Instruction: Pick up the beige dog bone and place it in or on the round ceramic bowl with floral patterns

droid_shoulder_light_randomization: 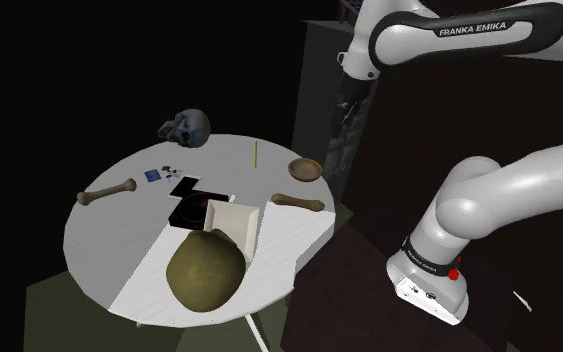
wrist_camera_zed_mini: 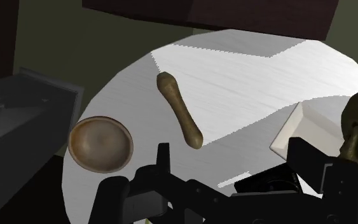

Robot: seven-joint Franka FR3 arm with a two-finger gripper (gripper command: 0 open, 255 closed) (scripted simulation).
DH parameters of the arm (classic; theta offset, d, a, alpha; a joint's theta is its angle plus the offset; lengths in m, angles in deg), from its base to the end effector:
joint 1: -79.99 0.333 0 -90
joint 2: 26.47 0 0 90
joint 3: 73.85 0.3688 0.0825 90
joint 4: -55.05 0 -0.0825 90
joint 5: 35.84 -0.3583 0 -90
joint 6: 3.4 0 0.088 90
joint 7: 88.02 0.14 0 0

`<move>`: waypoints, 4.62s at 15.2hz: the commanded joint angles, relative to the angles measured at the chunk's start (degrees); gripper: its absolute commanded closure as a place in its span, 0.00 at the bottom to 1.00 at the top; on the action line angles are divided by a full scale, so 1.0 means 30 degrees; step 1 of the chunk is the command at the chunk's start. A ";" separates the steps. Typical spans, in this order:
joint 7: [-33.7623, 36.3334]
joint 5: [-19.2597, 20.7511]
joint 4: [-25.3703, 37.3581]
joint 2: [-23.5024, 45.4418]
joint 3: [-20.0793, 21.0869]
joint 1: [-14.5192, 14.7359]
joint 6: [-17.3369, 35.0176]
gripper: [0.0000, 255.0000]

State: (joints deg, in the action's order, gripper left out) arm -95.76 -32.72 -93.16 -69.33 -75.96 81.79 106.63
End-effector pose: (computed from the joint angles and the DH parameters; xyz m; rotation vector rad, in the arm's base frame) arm 0.2762 -0.0088 0.5117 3.0977 0.2406 0.1237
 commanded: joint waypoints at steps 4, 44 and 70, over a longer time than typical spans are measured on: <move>-0.1199 0.0522 -0.1886 0.1971 -0.0441 0.0199 0.3965 0.00; -0.4586 0.3282 0.0647 2.2929 -0.1764 0.0790 2.2774 1.00; -0.5639 0.2545 -0.0613 1.7033 -0.0868 0.0030 1.8126 1.00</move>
State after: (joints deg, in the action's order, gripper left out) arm -112.35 -24.89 -94.70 -17.10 -78.65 82.02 161.83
